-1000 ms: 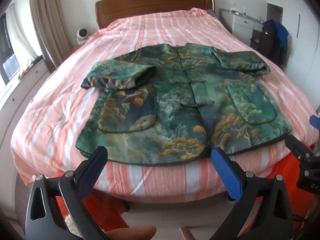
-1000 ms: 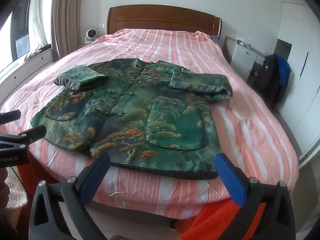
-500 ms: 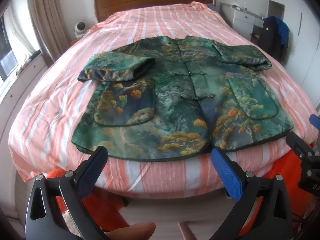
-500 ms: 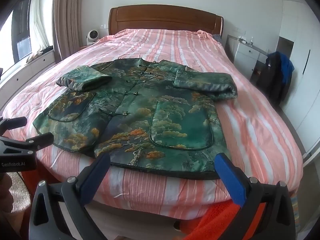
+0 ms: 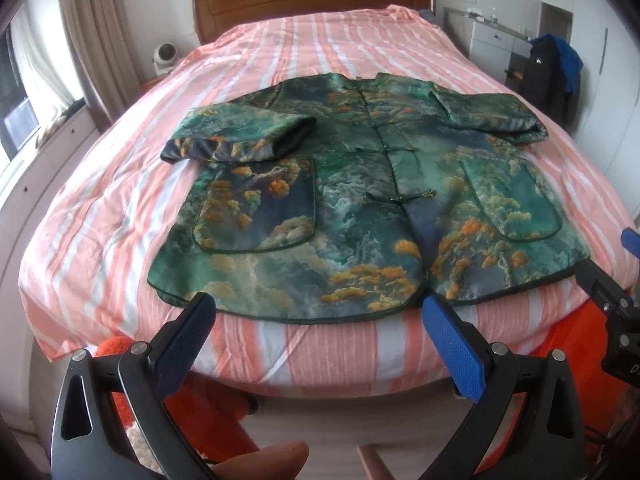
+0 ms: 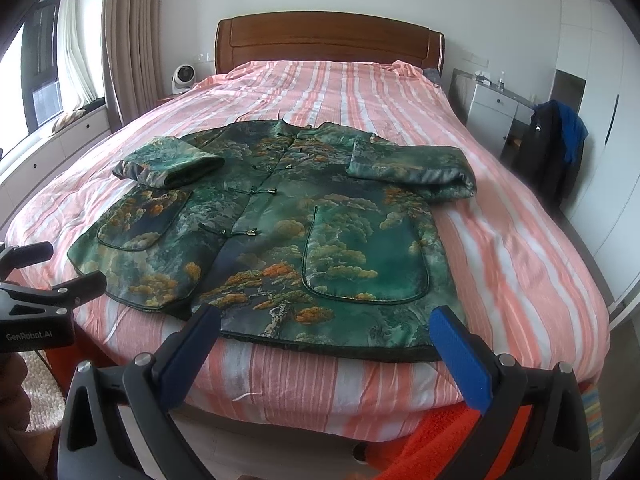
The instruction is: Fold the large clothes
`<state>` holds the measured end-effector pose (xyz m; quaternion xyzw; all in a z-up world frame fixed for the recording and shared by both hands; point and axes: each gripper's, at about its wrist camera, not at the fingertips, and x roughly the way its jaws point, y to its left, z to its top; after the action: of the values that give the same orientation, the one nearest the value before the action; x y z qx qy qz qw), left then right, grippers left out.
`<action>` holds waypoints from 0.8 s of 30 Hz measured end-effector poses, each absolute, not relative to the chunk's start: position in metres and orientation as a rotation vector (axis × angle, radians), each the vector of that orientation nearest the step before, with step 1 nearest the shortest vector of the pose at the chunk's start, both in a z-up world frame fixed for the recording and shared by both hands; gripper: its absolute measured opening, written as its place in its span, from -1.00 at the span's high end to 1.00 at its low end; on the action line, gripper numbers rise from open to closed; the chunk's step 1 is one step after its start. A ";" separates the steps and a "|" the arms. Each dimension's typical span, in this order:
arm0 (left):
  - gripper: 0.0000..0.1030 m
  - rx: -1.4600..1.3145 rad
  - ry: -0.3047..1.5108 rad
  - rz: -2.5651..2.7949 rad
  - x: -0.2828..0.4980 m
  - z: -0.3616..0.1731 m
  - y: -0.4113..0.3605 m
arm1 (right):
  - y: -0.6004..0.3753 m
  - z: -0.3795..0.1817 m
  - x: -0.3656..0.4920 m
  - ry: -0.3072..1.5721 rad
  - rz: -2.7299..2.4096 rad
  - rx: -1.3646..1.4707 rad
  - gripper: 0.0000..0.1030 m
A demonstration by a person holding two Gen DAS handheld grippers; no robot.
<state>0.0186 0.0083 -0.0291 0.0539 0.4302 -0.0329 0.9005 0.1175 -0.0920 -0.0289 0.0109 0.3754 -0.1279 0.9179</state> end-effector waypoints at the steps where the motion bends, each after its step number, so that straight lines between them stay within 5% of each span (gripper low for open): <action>1: -1.00 0.112 0.889 -0.068 0.018 -0.030 0.008 | -0.092 -0.029 0.118 0.770 -0.263 0.023 -0.99; 24: -0.99 0.126 0.884 -0.066 0.015 -0.032 0.005 | -0.091 -0.032 0.118 0.781 -0.270 0.029 -0.99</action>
<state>0.0154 0.0054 -0.0317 0.0610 0.4273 -0.0318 0.9015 0.1180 -0.0908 -0.0323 0.0139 0.3795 -0.1310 0.9158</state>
